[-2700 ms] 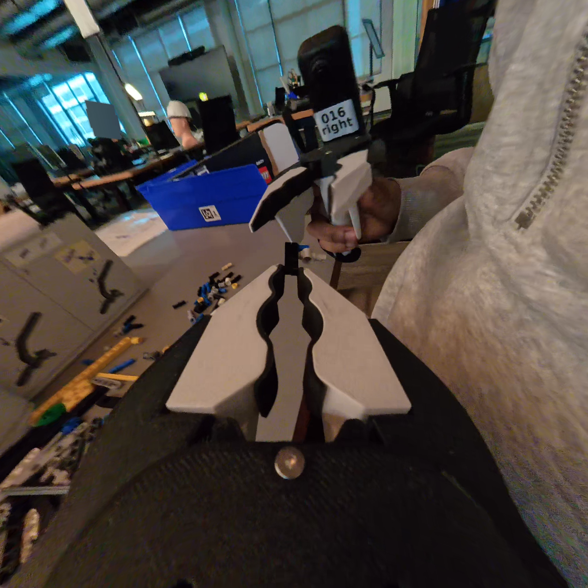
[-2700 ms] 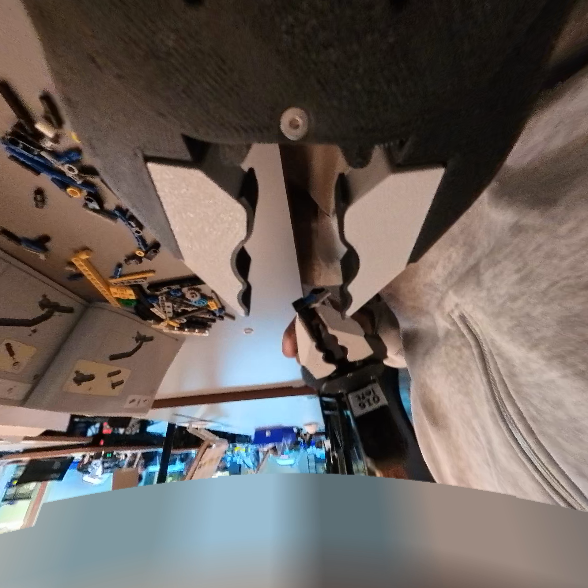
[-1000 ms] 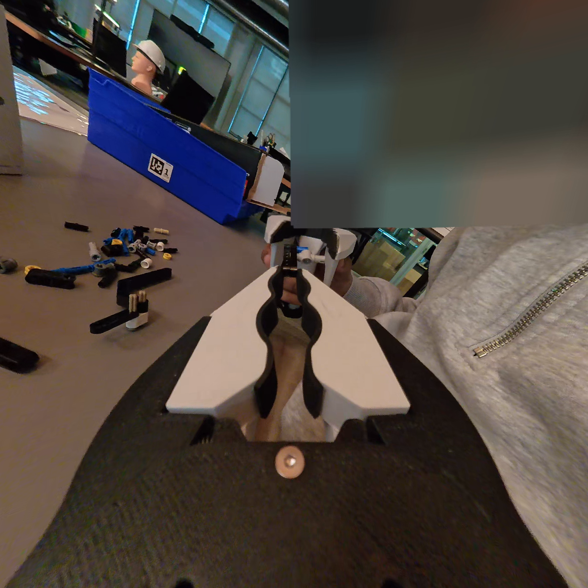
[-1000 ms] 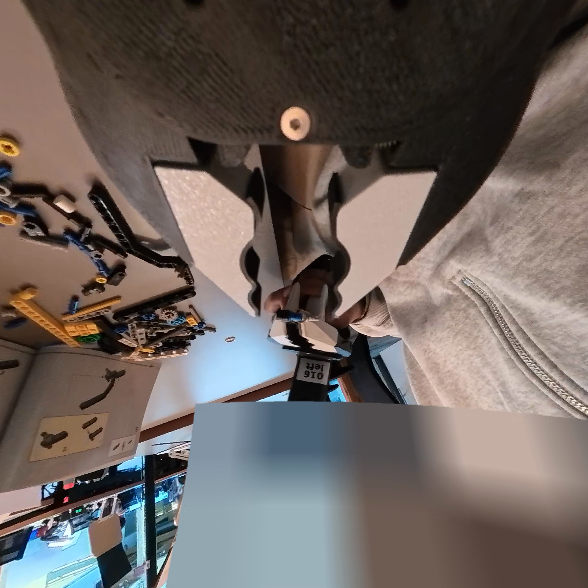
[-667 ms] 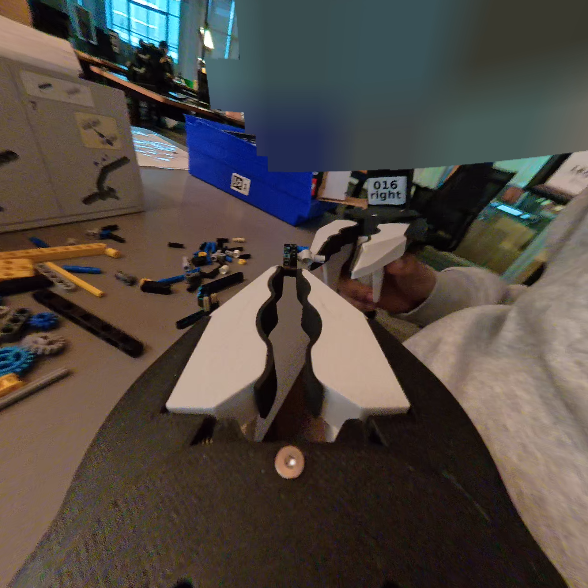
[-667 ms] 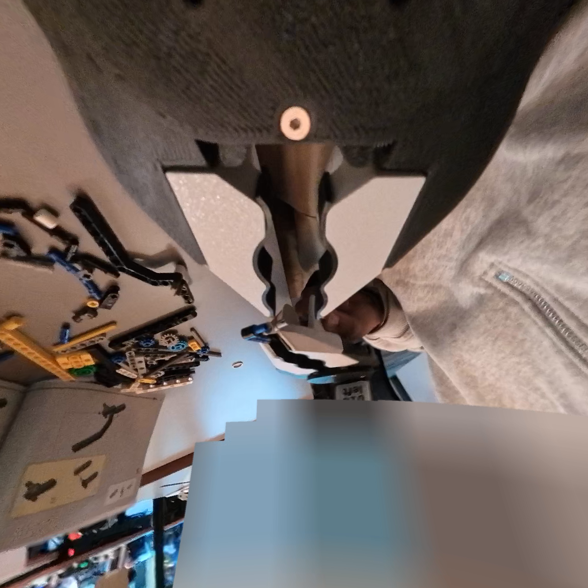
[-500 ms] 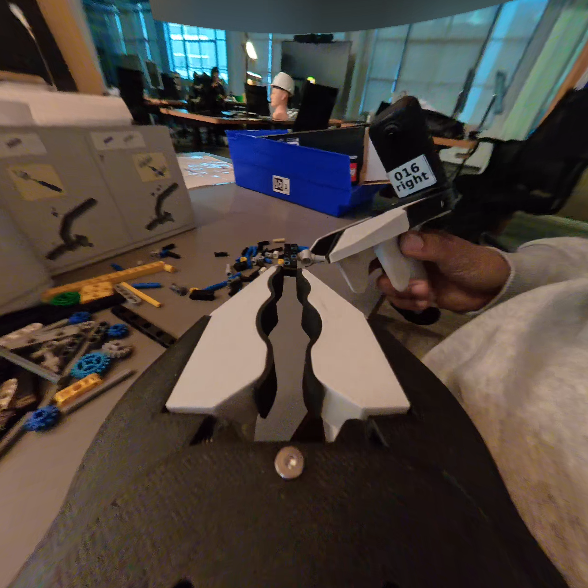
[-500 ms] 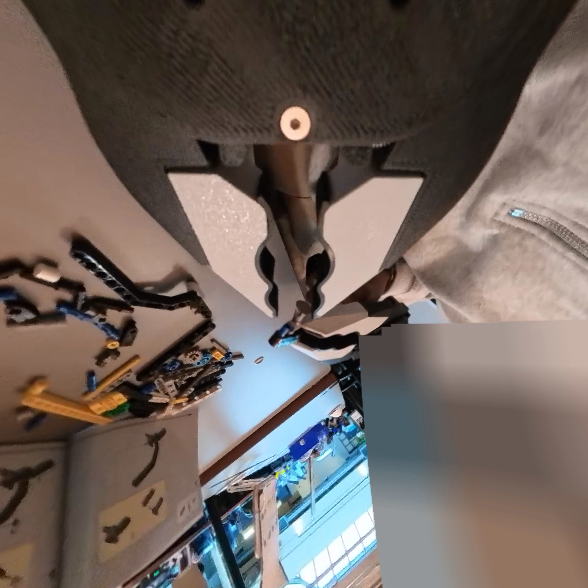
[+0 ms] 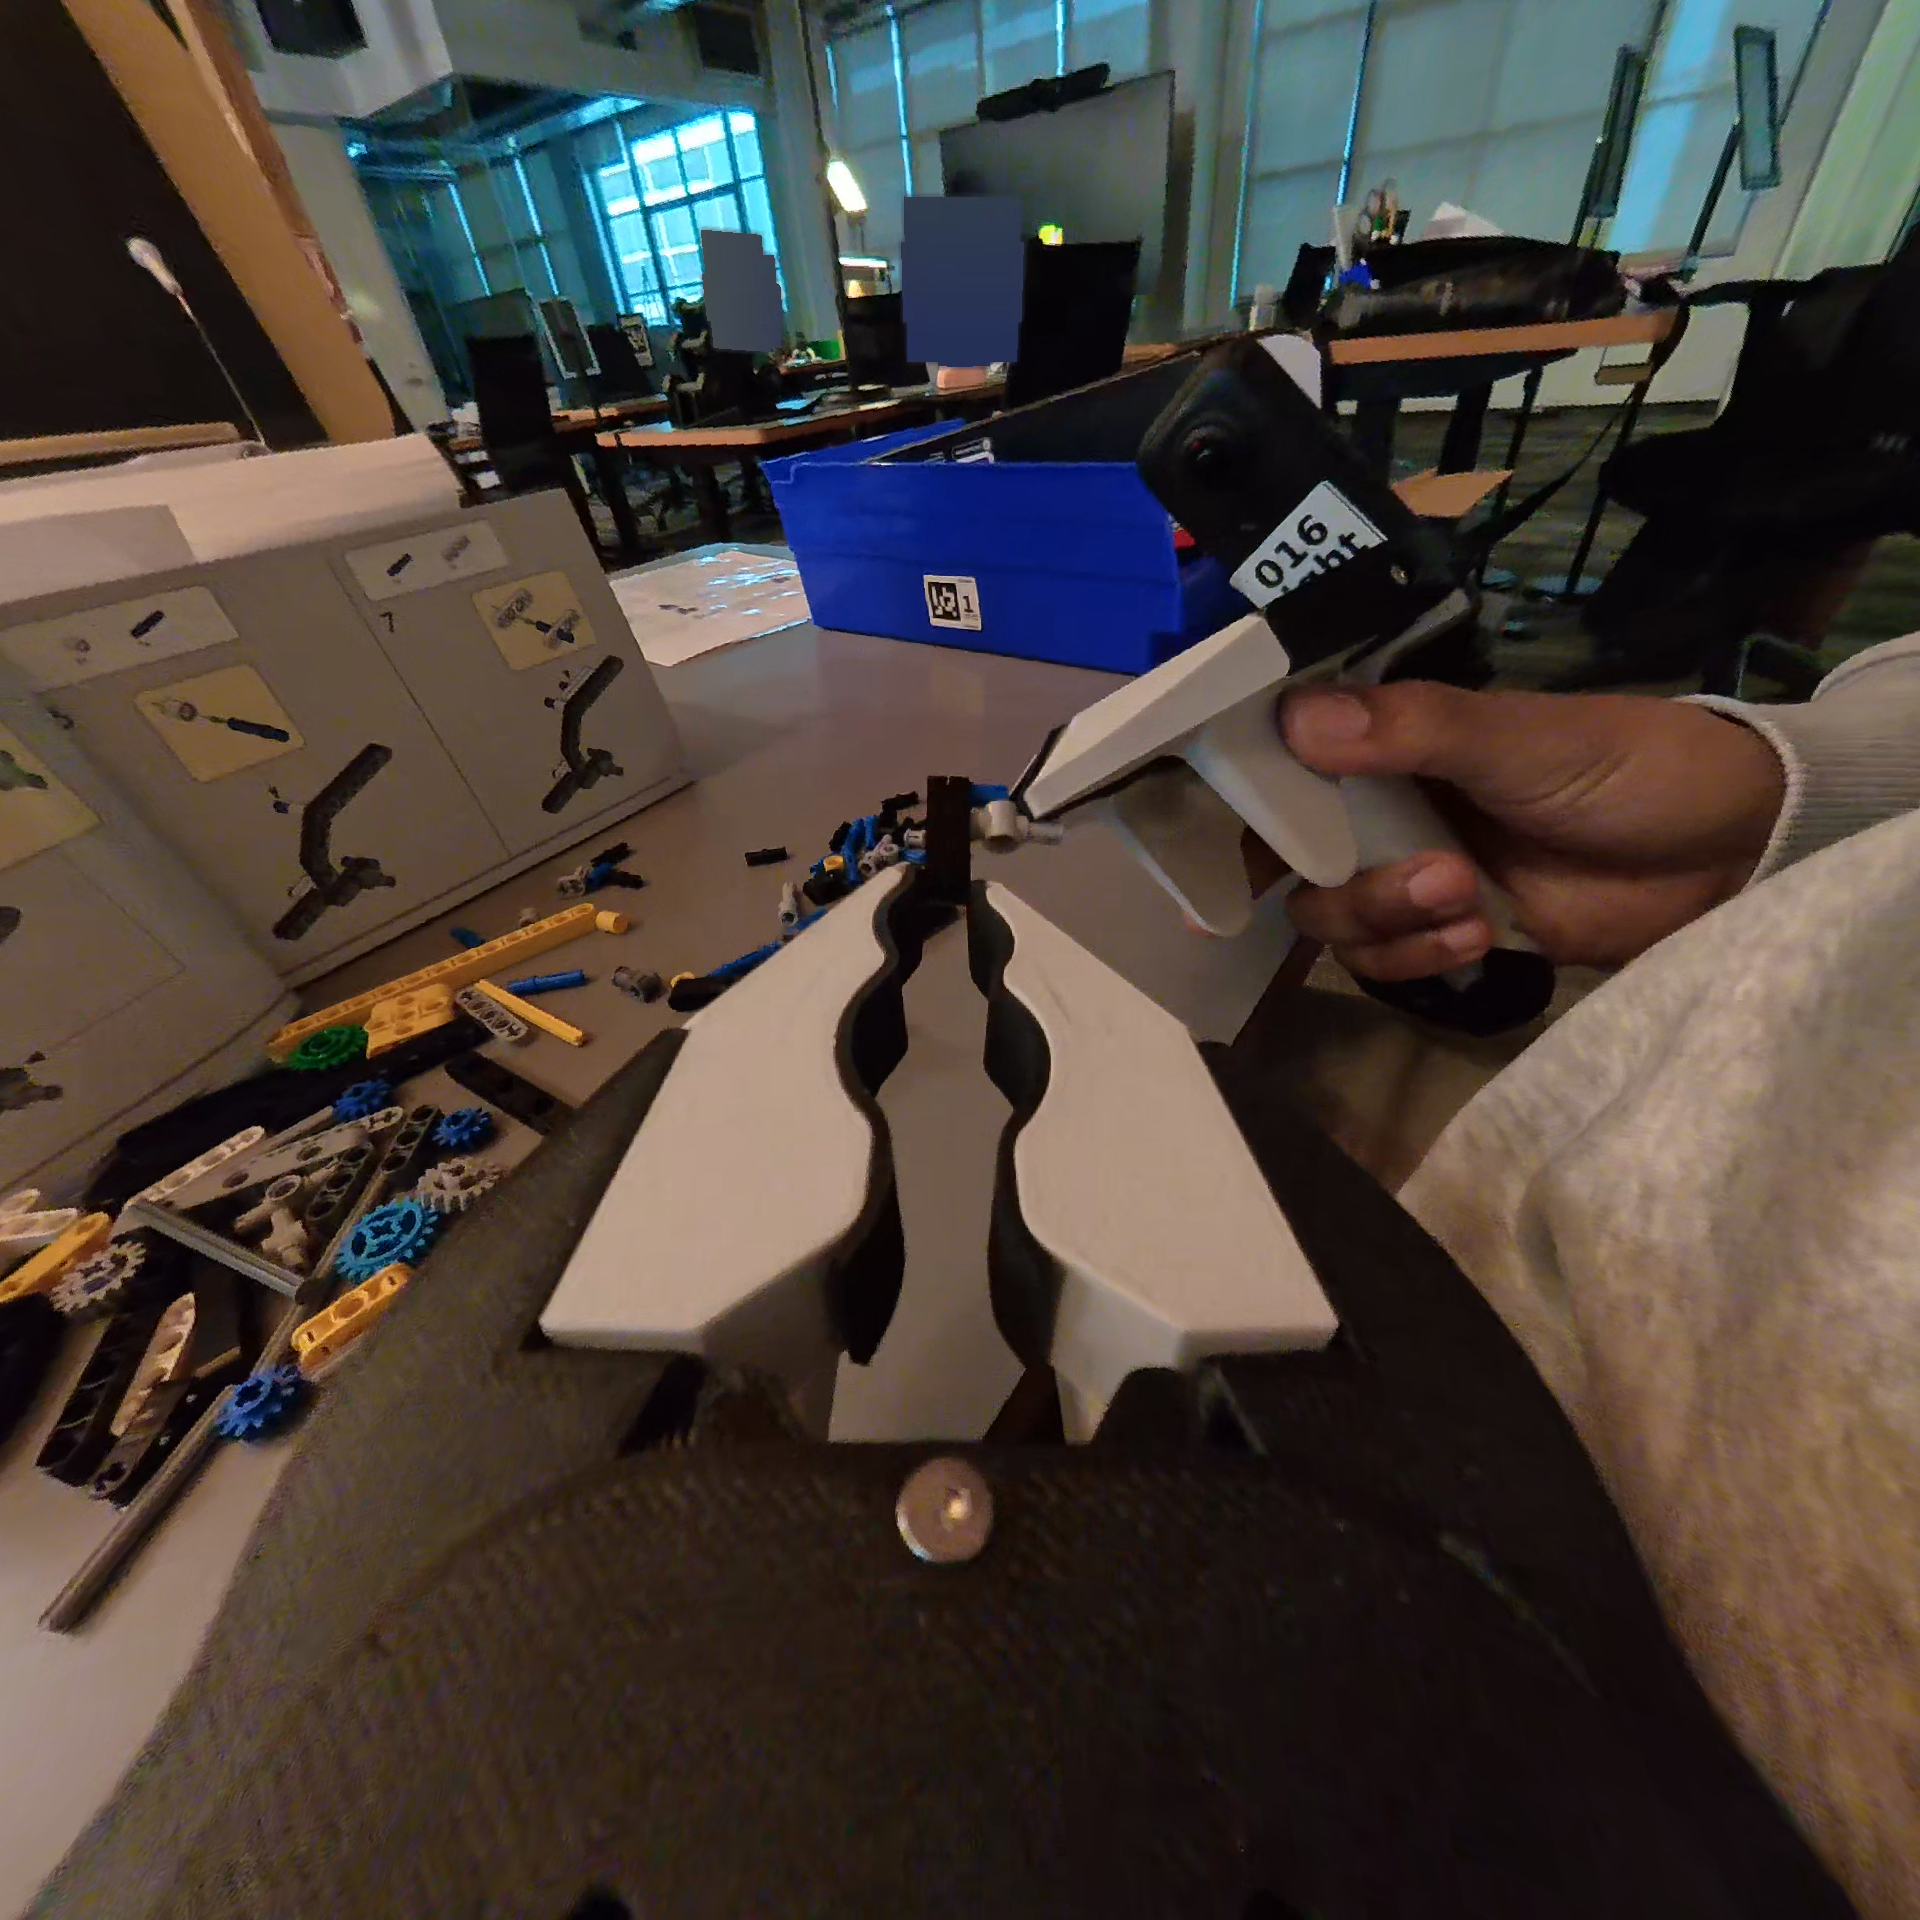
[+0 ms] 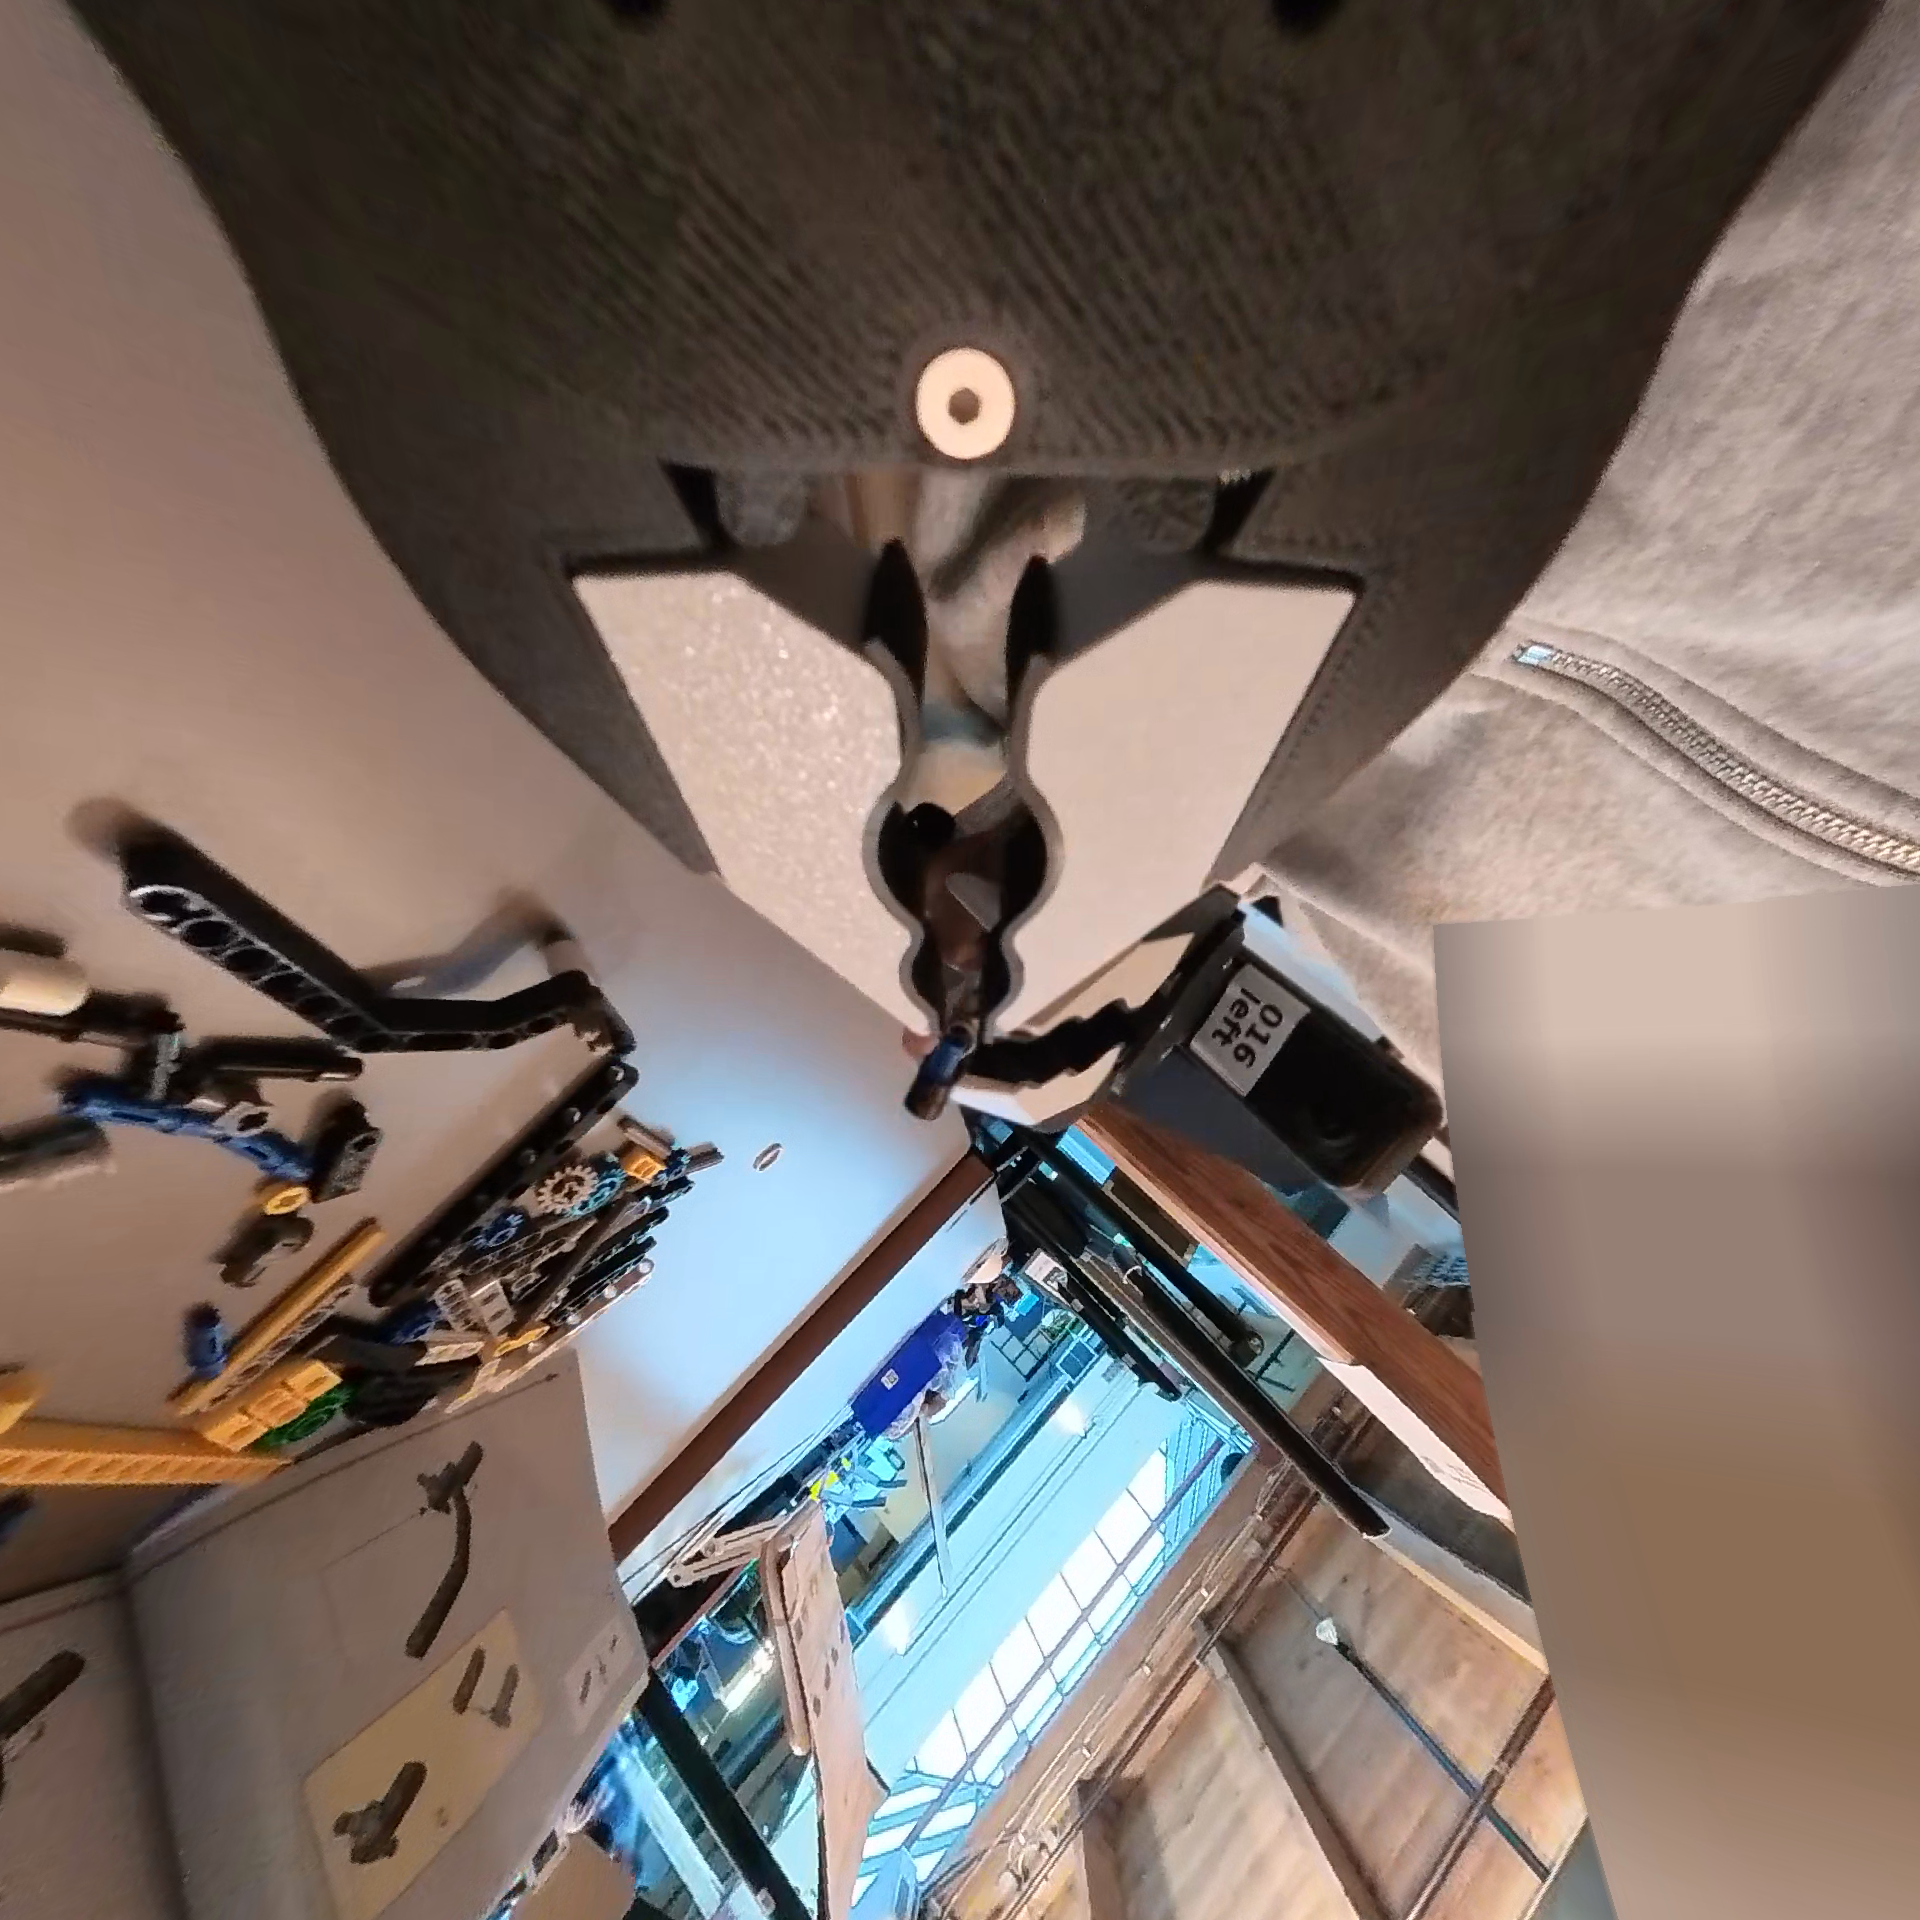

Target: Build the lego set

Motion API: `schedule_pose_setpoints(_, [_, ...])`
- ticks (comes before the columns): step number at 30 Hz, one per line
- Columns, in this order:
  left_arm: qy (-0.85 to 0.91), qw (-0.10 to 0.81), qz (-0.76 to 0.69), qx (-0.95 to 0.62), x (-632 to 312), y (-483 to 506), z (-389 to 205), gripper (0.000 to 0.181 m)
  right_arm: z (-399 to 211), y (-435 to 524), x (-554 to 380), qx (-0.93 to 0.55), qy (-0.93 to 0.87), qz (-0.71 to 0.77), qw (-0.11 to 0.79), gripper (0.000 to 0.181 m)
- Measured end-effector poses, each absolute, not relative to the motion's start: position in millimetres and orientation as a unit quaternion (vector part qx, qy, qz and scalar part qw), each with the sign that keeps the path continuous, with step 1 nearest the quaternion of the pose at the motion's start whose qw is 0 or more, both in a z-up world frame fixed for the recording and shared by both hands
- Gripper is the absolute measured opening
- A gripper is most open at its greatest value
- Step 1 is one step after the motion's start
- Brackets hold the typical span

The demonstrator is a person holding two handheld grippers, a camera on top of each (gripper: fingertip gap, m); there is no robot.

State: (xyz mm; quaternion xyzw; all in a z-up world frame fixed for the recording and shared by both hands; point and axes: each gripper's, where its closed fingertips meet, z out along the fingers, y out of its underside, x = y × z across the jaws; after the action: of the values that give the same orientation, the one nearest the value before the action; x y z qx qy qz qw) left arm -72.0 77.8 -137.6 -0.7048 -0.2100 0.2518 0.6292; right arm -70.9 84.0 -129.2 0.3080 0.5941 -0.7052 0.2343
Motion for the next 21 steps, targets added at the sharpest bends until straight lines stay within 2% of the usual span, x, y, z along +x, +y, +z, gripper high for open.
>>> schedule_pose_setpoints(6, [-0.218,0.642,0.224,-0.701,-71,79,-138,0.009,-132,86,-72,0.311,0.599,-0.700,0.236,0.000])
schedule_pose_setpoints(9, [-0.221,0.667,0.145,-0.697,-63,83,-135,0.017,-133,89,-71,0.306,0.602,-0.696,0.244,0.000])
schedule_pose_setpoints(13, [-0.268,0.686,0.024,-0.676,-64,81,-138,0.017,-135,86,-67,0.294,0.614,-0.691,0.243,0.000])
schedule_pose_setpoints(15, [-0.285,0.701,-0.011,-0.654,-66,77,-135,0.010,-135,84,-65,0.288,0.622,-0.689,0.235,0.000])
schedule_pose_setpoints(18, [-0.301,0.709,-0.044,-0.636,-69,74,-133,0.009,-134,82,-66,0.285,0.619,-0.693,0.235,0.000])
schedule_pose_setpoints(21, [-0.314,0.716,-0.012,-0.624,-76,67,-130,0.009,-133,84,-70,0.296,0.607,-0.700,0.233,0.014])
